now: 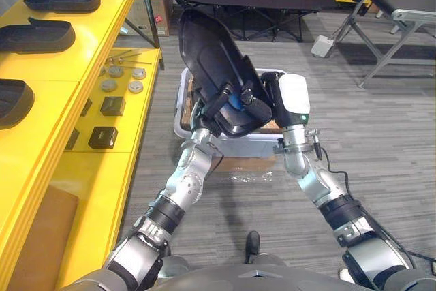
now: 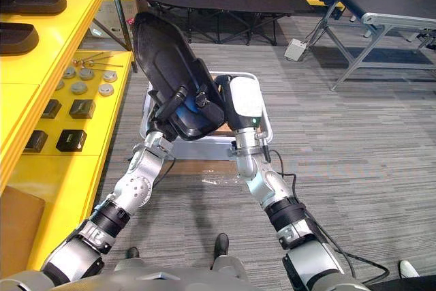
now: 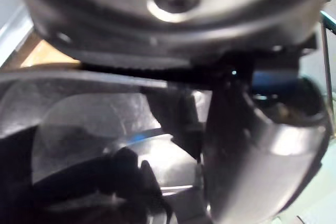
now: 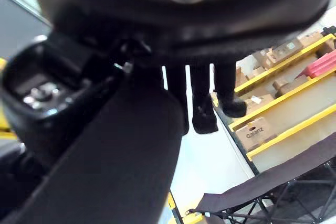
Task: Walk over and take three plastic housings, then place them on the shelf
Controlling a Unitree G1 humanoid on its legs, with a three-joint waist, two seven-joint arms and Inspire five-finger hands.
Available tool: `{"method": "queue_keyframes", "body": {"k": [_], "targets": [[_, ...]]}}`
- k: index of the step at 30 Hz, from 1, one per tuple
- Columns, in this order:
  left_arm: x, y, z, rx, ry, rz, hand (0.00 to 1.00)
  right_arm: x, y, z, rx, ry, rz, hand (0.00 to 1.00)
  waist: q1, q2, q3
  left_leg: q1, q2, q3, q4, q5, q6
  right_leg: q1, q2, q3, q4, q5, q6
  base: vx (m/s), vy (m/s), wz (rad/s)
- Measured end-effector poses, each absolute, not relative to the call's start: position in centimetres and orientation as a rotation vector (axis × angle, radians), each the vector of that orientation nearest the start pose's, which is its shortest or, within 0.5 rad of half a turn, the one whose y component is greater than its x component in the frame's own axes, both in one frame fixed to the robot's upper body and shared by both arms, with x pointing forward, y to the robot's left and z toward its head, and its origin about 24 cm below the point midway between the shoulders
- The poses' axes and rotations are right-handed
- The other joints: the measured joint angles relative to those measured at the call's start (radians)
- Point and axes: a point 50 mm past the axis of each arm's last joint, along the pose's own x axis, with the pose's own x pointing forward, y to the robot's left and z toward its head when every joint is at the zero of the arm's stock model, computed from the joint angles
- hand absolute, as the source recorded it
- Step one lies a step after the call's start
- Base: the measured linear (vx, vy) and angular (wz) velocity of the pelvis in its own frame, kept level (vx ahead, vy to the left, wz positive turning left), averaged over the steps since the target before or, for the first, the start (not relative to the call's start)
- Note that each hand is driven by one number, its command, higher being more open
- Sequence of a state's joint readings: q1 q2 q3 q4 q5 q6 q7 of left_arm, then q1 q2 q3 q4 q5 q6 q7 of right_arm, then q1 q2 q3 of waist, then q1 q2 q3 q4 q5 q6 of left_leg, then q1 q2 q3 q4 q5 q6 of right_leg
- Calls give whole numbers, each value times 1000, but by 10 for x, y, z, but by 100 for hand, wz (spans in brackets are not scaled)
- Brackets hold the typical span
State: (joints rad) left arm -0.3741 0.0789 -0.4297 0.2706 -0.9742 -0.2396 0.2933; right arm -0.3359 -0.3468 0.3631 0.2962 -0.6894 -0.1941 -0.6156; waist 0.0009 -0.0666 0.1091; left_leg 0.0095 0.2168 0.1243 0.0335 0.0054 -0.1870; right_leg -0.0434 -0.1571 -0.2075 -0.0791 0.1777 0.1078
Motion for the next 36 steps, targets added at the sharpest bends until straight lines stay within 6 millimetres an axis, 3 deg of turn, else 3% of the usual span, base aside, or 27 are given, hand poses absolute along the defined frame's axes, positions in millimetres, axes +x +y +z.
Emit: {"method": "queue_keyframes", "body": {"k": [4, 9, 11, 13, 15, 18, 21, 23, 28, 31, 36], "targets": [[304, 70, 87, -574, -89, -44, 0, 283, -134, 69, -816, -513, -105, 100, -3, 1, -1, 2, 0, 0, -4, 2, -1, 1, 1, -3, 0, -2, -1, 0, 0, 0], [285, 87, 130, -351, -402, 122, 0, 252, -131, 72, -450, -454, -122, 100, -8, 13, -8, 7, 1, 3, -5, 2, -3, 1, 3, -2, 0, -3, -2, 1, 2, -1], [277, 106, 146, -233, -537, 228, 0, 247, -149, 83, -265, -441, -202, 100, -11, 24, -14, 16, 1, 7, -6, 0, -4, 9, 2, 0, 0, -5, 0, -15, 11, -4], [270, 119, 147, -124, -591, 300, 0, 244, -169, 89, -95, -424, -267, 100, -9, 32, -25, 17, 1, 8, -6, -2, -4, 10, 2, 1, 0, -8, 2, 0, 0, 0], [262, 139, 136, 87, -602, 374, 0, 236, -204, 89, 60, -406, -351, 100, -10, 46, -38, 17, 1, 10, -5, -7, -5, 9, 2, 2, -2, -17, 7, 0, 0, 0], [249, 168, 109, 275, -507, 425, 0, 217, -235, 77, 164, -355, -410, 100, -34, 61, -48, 16, 1, 26, -15, -11, -10, -8, 3, 14, -5, -21, 2, -16, 10, -12], [237, 179, 85, 305, -398, 449, 0, 195, -249, 55, 244, -258, -471, 100, -46, 66, -51, 15, 2, 37, -21, -9, -11, -19, 5, 23, -5, -21, 3, 23, 9, -13], [229, 184, 73, 295, -337, 447, 0, 181, -249, 36, 293, -162, -477, 100, -61, 67, -51, 15, 3, 43, -20, -9, -8, -22, 6, 27, -5, -19, 5, 37, 12, -7], [219, 180, 64, 21, -277, 440, 0, 161, -234, -3, 344, 21, -524, 100, -59, 73, -55, 18, 2, 57, -18, -14, -6, -26, 6, 39, 0, -12, 5, 33, 14, -6], [217, 183, 67, -27, -286, 454, 0, 160, -233, -5, 347, 33, -516, 100, -58, 78, -58, 18, 2, 57, -18, -14, -6, -26, 6, 39, 0, -12, 6, 0, 0, 0], [205, 205, 79, -19, -351, 559, 0, 184, -215, 6, 382, -22, -356, 100, -30, 85, -59, -5, 1, 29, 37, -49, 7, -6, 0, 22, -6, -19, 10, -37, 16, 10]]}}
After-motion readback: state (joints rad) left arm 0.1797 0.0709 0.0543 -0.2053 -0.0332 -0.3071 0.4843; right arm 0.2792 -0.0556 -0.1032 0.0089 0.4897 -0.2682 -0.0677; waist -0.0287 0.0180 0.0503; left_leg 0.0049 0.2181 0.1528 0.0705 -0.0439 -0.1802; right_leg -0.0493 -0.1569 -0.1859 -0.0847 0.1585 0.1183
